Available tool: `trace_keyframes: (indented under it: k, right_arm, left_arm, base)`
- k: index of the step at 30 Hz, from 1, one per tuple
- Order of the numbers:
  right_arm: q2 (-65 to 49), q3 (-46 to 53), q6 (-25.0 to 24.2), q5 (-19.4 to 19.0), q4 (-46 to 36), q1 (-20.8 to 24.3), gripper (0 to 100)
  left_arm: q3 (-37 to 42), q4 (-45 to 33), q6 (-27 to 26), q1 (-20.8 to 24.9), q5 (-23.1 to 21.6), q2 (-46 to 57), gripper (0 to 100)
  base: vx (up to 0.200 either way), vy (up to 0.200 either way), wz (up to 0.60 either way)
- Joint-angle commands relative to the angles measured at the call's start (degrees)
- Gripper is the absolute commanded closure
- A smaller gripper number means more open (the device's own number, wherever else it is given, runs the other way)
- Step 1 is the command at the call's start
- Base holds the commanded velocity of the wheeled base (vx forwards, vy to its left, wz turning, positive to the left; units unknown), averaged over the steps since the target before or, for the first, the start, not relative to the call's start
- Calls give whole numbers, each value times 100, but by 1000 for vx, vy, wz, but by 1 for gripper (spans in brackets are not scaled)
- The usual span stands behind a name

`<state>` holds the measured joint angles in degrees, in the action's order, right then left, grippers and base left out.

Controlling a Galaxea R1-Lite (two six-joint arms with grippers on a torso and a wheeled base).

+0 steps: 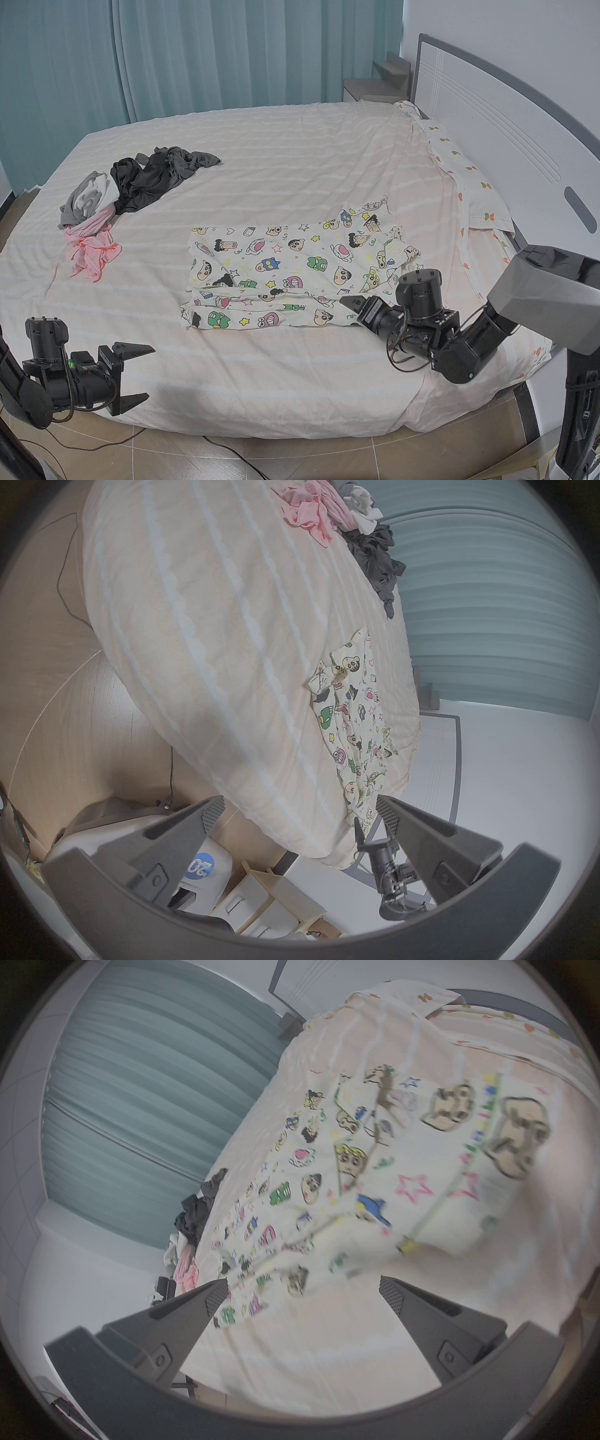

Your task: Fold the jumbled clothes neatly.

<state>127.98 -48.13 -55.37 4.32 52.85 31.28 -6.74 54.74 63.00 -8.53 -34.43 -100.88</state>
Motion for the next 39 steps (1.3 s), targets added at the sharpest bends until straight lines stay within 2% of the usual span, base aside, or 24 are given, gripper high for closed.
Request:
trace_keyframes:
  k: [1,4,5,6,8,12,19,25,36,39]
  right_arm:
    - [-1530,2159,44,-203,956,221,0]
    - [-1732,2818,79,-563,1817,-26,0]
    - [-1732,2844,79,-590,1870,-43,0]
    - [-1688,3161,79,-915,2388,-175,0]
    - [-1556,3451,61,-1249,2942,-316,0]
    - [-1381,3732,158,-1354,3689,-254,0]
    - [-1442,3855,501,-1346,3680,-193,0]
    - [-1469,3864,545,-1337,3680,-149,0]
    - [-1451,3943,677,-1337,3680,-105,0]
    - [-1442,3952,694,-1337,3680,-105,0]
  left_arm:
    - [33,107,2,168,156,420,0]
    - [33,248,-16,361,393,429,0]
    - [33,257,-16,379,419,429,0]
    - [15,345,-42,537,718,420,0]
    - [-29,512,-104,739,1149,437,0]
    - [-38,705,-438,1064,1773,472,0]
    - [-249,714,-561,1513,2230,297,0]
    - [-424,714,-570,1609,2599,-2,0]
    - [-442,784,-684,1600,2643,-108,0]
    - [-442,828,-675,1609,2713,-116,0]
  base:
    - [0,0,0]
    - [67,0,0]
    - [200,0,0]
    - [200,0,0]
    - [200,0,0]
    - [200,0,0]
    - [200,0,0]
    - [200,0,0]
    - [200,0,0]
    - [0,0,0]
